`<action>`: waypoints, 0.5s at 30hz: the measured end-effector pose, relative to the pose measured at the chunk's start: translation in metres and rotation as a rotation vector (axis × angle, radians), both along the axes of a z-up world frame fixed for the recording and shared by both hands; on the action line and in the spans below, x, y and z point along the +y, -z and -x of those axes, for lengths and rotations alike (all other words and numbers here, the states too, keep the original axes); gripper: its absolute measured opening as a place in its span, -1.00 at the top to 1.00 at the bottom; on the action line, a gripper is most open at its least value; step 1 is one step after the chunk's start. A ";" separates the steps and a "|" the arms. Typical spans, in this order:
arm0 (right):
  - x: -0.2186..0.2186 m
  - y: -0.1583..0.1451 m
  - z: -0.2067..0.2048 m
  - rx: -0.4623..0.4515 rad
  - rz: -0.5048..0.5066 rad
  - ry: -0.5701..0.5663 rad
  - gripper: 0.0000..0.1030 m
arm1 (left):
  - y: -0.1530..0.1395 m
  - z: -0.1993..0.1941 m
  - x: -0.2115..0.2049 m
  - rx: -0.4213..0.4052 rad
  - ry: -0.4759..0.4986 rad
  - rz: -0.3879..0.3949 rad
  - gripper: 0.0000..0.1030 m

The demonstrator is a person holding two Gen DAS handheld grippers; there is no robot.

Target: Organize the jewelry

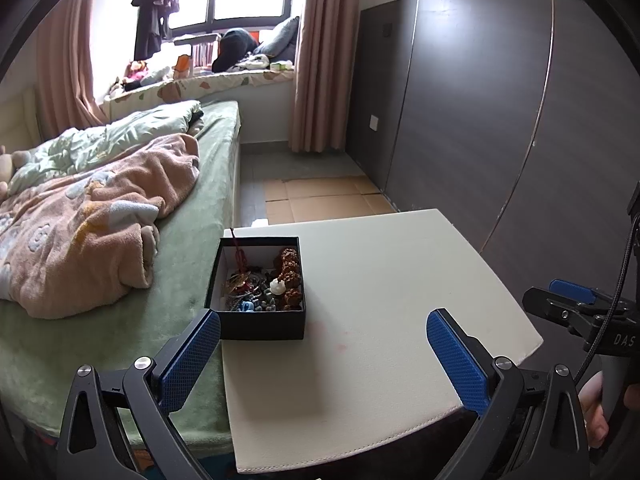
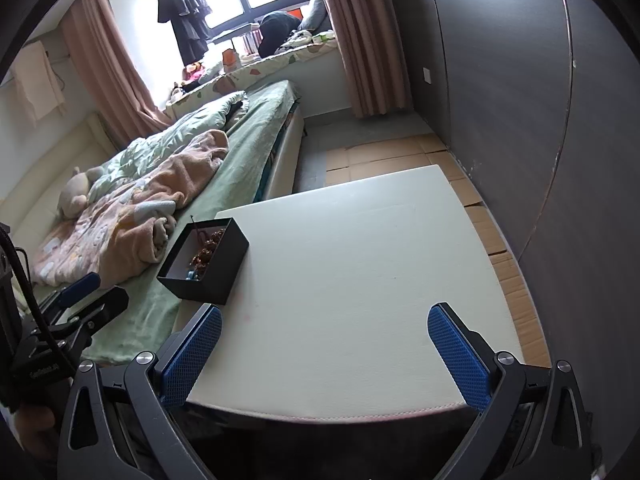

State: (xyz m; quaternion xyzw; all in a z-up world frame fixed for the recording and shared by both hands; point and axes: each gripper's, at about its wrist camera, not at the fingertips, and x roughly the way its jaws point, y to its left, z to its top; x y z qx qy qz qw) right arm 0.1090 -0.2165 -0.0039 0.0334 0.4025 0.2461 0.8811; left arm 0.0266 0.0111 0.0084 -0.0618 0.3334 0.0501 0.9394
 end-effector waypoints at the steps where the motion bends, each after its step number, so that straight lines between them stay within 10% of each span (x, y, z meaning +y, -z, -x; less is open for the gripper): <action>1: 0.000 -0.001 0.000 -0.002 0.002 0.001 -1.00 | 0.000 0.000 0.000 -0.001 0.000 -0.001 -1.00; 15: 0.000 -0.005 0.000 -0.006 0.002 0.005 -1.00 | -0.002 -0.001 -0.001 -0.005 0.005 -0.001 -1.00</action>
